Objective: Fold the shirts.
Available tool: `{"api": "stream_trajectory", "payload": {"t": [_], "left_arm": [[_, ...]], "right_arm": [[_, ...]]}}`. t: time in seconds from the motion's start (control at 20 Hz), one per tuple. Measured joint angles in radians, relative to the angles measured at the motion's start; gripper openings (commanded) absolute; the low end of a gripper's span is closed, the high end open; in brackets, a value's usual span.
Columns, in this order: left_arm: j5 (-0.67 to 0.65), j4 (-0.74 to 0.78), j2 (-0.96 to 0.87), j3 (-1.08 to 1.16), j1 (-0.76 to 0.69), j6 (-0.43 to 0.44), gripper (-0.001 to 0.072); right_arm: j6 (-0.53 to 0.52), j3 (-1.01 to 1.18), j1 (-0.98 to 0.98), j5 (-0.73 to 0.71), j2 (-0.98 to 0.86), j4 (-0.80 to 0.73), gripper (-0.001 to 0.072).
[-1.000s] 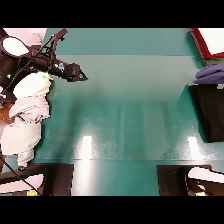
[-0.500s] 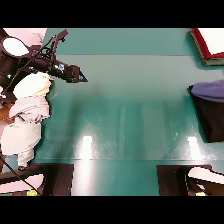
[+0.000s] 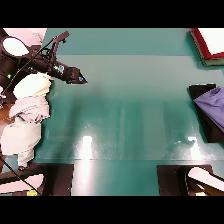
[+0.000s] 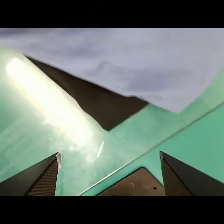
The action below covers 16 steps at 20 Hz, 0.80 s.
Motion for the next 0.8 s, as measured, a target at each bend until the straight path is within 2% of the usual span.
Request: {"api": "stream_trajectory", "payload": {"t": [0.05, 0.2, 0.25, 0.5, 0.8], "left_arm": [[0.000, 0.000, 0.000, 0.000, 0.000, 0.000, 0.0023], [0.000, -0.001, 0.000, 0.000, 0.000, 0.001, 0.0023], [0.001, -0.001, 0.000, 0.000, 0.000, 0.001, 0.0023], [0.004, -0.002, 0.000, 0.000, 0.000, 0.001, 0.0024], [0.004, -0.002, 0.000, 0.000, 0.000, 0.002, 0.0024]], "right_arm": [[0.005, -0.011, 0.011, -0.009, 0.018, 0.010, 0.0560], [0.013, -0.029, 0.070, -0.043, 0.075, 0.058, 0.0069], [0.013, -0.032, 0.095, -0.058, 0.092, 0.076, 0.0015], [0.016, -0.039, 0.259, -0.134, 0.169, 0.121, 0.0015], [0.017, -0.040, 0.413, -0.162, 0.206, 0.131, 0.0015]]}}
